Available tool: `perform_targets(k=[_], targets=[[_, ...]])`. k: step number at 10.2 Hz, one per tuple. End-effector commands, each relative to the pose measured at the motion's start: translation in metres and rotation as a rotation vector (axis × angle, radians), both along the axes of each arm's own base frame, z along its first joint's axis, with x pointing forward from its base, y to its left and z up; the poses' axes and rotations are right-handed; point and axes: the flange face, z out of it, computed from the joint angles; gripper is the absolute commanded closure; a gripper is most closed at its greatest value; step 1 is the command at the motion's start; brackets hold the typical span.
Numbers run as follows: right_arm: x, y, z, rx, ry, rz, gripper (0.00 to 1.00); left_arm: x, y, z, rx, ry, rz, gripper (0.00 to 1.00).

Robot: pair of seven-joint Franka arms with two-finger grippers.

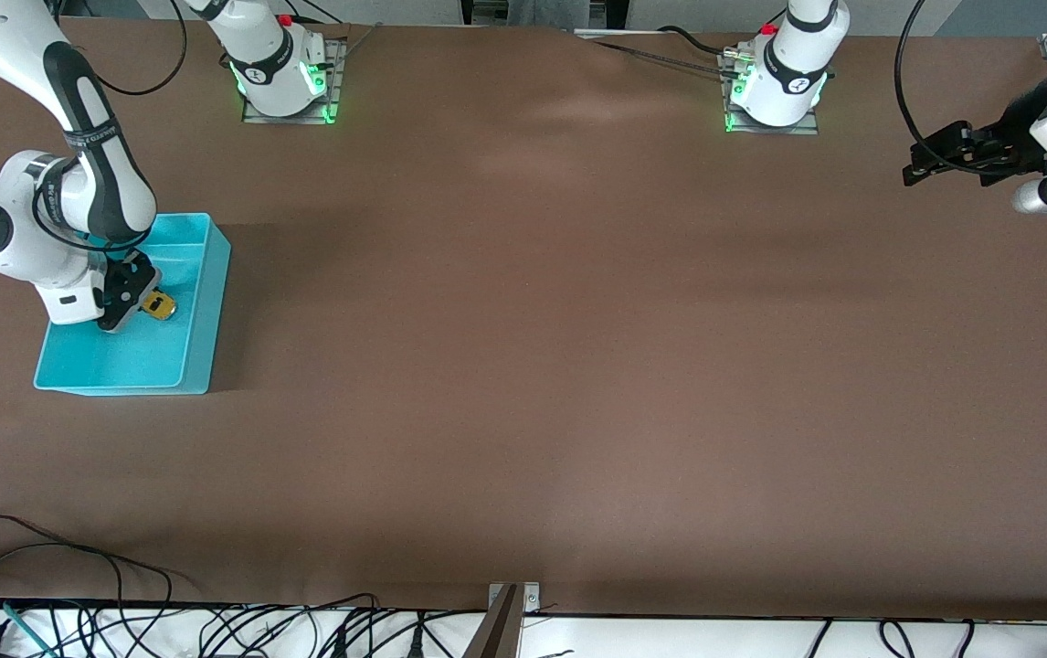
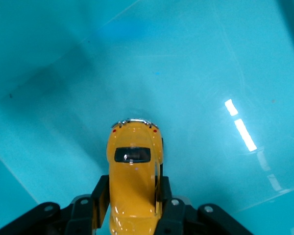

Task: Wind up and store yellow beetle car
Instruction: 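Lift the car with the right gripper and lower it into the cyan box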

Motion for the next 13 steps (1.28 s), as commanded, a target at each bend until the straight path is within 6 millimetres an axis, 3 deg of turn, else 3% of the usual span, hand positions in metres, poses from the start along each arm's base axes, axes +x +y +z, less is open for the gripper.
perform_targets(k=[1, 3, 7, 13], targets=[[-0.008, -0.001, 0.017, 0.026, 0.051, -0.031, 1.0, -0.004, 0.001, 0.005, -0.019, -0.01, 0.009, 0.0], [-0.014, -0.002, 0.019, 0.035, 0.087, -0.044, 1.0, -0.004, 0.002, 0.004, -0.019, -0.008, 0.01, 0.0], [-0.023, -0.019, -0.001, 0.033, 0.107, -0.078, 1.0, -0.004, 0.002, 0.005, -0.021, -0.01, 0.01, 0.0], [-0.024, -0.02, -0.009, 0.041, 0.118, -0.089, 1.0, -0.004, 0.002, 0.005, -0.022, -0.01, 0.01, 0.0]])
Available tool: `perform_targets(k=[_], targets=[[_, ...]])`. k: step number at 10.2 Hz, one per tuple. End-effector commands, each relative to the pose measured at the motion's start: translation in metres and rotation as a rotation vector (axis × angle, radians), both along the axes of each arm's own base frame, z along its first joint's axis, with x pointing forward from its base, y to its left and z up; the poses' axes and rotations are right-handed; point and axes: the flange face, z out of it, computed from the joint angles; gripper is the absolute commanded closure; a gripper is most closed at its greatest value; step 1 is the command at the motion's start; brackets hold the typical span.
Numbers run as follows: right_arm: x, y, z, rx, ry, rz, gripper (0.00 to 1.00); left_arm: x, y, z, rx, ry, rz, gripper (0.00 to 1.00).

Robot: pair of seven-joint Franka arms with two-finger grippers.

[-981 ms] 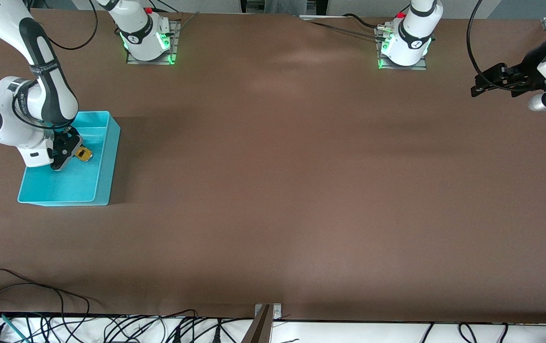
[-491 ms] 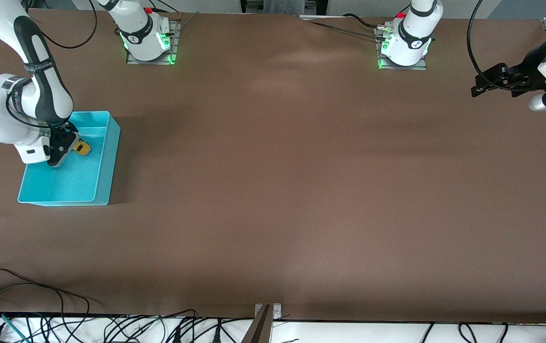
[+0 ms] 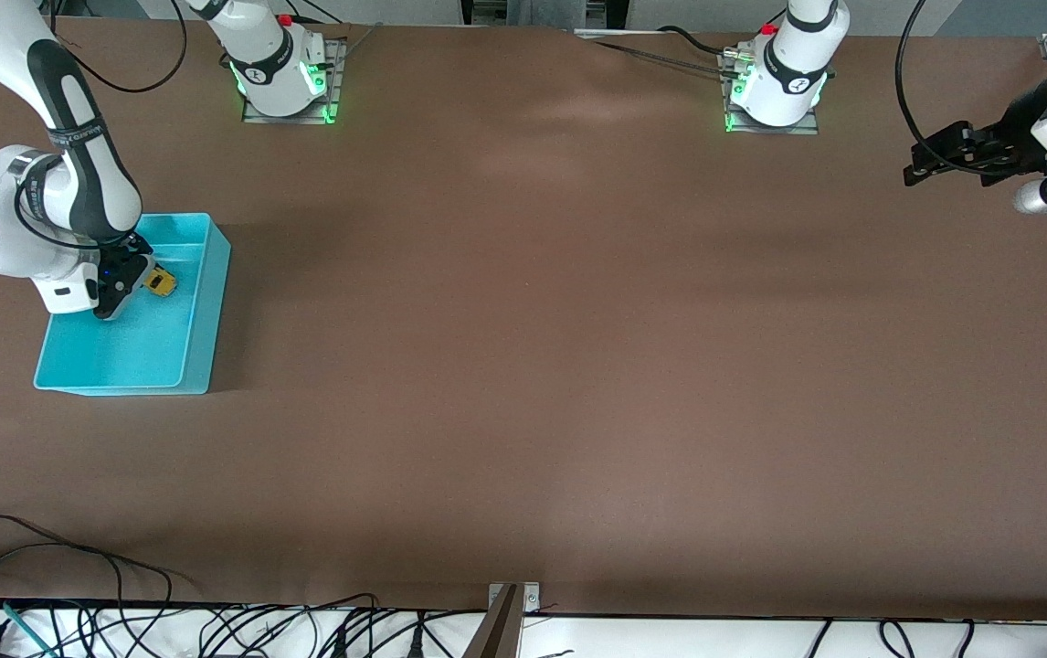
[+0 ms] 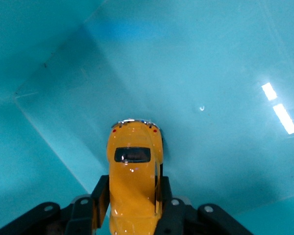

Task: Wind up and store yellow beetle car
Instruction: 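Open the right gripper to release the car and raise it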

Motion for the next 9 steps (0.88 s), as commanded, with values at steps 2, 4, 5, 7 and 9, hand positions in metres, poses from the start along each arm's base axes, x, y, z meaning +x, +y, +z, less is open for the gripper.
perform_targets(k=[2, 4, 5, 7, 9], targets=[[-0.001, -0.001, -0.004, 0.015, -0.008, -0.027, 0.83, -0.005, 0.001, 0.006, -0.022, -0.011, 0.008, 0.0], [0.003, 0.001, -0.001, 0.026, -0.02, -0.047, 0.3, -0.004, -0.001, 0.012, -0.023, -0.025, 0.005, 0.0], [0.008, 0.001, 0.004, 0.027, -0.028, -0.049, 0.21, -0.002, -0.002, 0.009, -0.023, -0.02, 0.004, 0.0], [0.031, 0.001, 0.033, 0.015, -0.079, -0.047, 0.16, -0.002, -0.002, 0.011, -0.022, -0.025, 0.004, 0.0], [0.061, 0.002, 0.083, 0.012, -0.034, -0.105, 0.08, -0.002, -0.002, 0.011, -0.022, -0.025, 0.005, 0.0]])
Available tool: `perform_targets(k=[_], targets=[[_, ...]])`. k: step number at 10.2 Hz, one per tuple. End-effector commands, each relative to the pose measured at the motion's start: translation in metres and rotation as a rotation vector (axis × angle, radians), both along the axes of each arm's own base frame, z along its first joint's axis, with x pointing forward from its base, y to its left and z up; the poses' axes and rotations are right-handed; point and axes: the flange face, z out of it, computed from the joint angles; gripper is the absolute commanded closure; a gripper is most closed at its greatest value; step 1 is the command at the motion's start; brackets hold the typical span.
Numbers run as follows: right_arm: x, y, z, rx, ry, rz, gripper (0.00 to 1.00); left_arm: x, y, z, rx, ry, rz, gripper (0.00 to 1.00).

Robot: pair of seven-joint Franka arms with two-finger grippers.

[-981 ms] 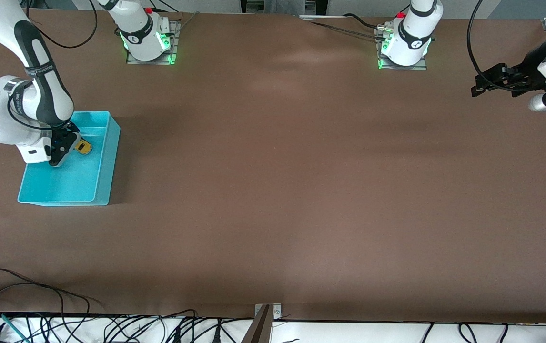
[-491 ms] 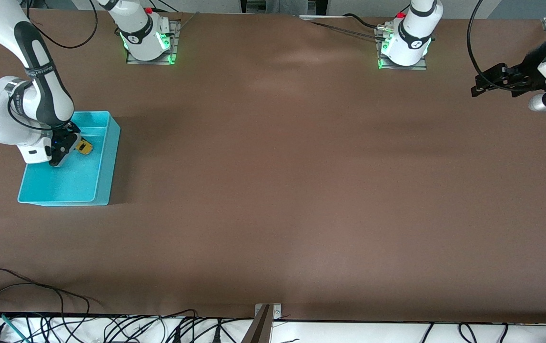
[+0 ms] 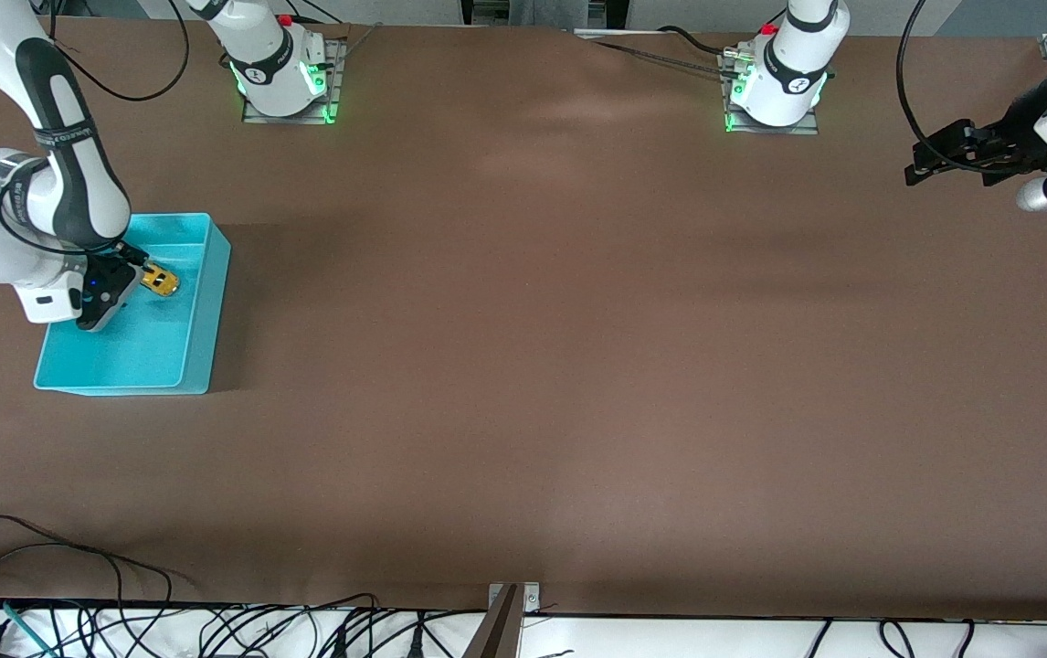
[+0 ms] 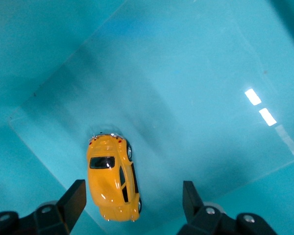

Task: Wind up and store yellow beetle car
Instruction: 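Open the right gripper to release the car and raise it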

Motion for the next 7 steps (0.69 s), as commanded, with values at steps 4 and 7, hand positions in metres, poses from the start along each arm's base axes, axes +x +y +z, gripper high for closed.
perform_targets(k=[4, 7], targets=[[0.073, 0.041, 0.14, -0.027, 0.009, -0.226, 0.01, -0.002, 0.0, 0.006, -0.02, -0.011, 0.008, 0.0], [0.098, 0.104, 0.221, -0.068, -0.076, -0.483, 0.0, -0.001, 0.002, 0.005, -0.02, -0.009, 0.011, 0.0]])
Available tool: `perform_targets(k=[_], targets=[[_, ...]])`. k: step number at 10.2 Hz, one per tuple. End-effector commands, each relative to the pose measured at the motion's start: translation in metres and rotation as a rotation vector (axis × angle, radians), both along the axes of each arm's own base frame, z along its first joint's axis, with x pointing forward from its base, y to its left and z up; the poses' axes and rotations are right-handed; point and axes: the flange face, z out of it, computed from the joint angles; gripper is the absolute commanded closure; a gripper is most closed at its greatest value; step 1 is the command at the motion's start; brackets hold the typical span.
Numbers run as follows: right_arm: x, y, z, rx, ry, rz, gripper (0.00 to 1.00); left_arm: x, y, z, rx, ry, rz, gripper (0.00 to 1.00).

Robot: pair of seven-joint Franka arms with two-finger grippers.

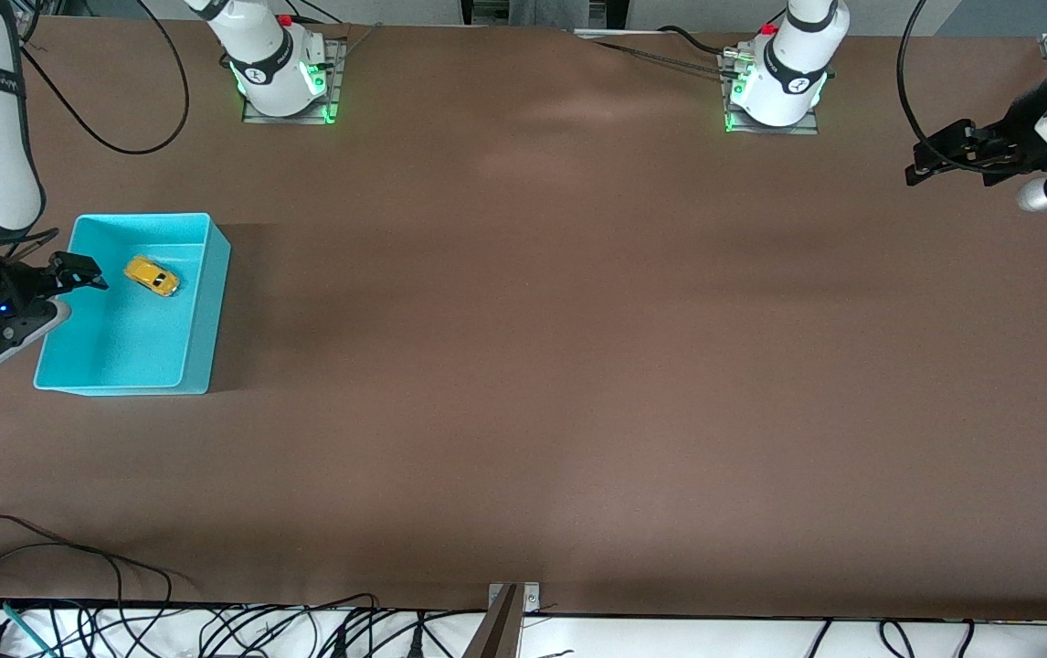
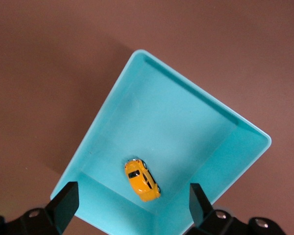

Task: Wind up and store yellow beetle car
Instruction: 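Open the right gripper to release the car and raise it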

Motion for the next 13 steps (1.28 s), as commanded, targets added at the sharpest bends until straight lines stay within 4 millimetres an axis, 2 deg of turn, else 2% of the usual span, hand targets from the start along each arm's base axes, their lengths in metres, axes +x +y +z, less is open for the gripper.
perform_targets(k=[1, 3, 4, 5, 8, 10, 11, 13], targets=[[0.01, 0.046, 0.062, -0.016, -0.022, -0.199, 0.0, -0.002, 0.001, 0.006, -0.02, -0.011, 0.011, 0.0], [0.015, 0.082, 0.095, -0.027, -0.062, -0.367, 0.0, -0.002, 0.0, 0.006, -0.02, -0.01, 0.011, 0.0], [0.015, 0.09, 0.099, -0.037, -0.071, -0.45, 0.0, -0.002, 0.0, 0.006, -0.02, -0.01, 0.011, 0.0], [0.008, 0.097, 0.117, -0.033, -0.097, -0.486, 0.0, -0.002, 0.0, 0.006, -0.021, -0.012, 0.011, 0.0], [-0.018, 0.1, 0.12, -0.063, -0.046, -0.574, 0.0, -0.002, 0.0, 0.006, -0.019, -0.012, 0.014, 0.0], [-0.042, 0.103, 0.109, -0.061, -0.085, -0.581, 0.0, -0.002, 0.001, 0.006, -0.02, -0.01, 0.014, 0.0], [-0.048, 0.103, 0.107, -0.058, -0.103, -0.581, 0.0, -0.001, 0.001, 0.005, -0.02, -0.008, 0.011, 0.0], [-0.046, 0.103, 0.11, -0.056, -0.113, -0.579, 0.0, -0.001, 0.001, 0.005, -0.02, -0.009, 0.009, 0.0]])
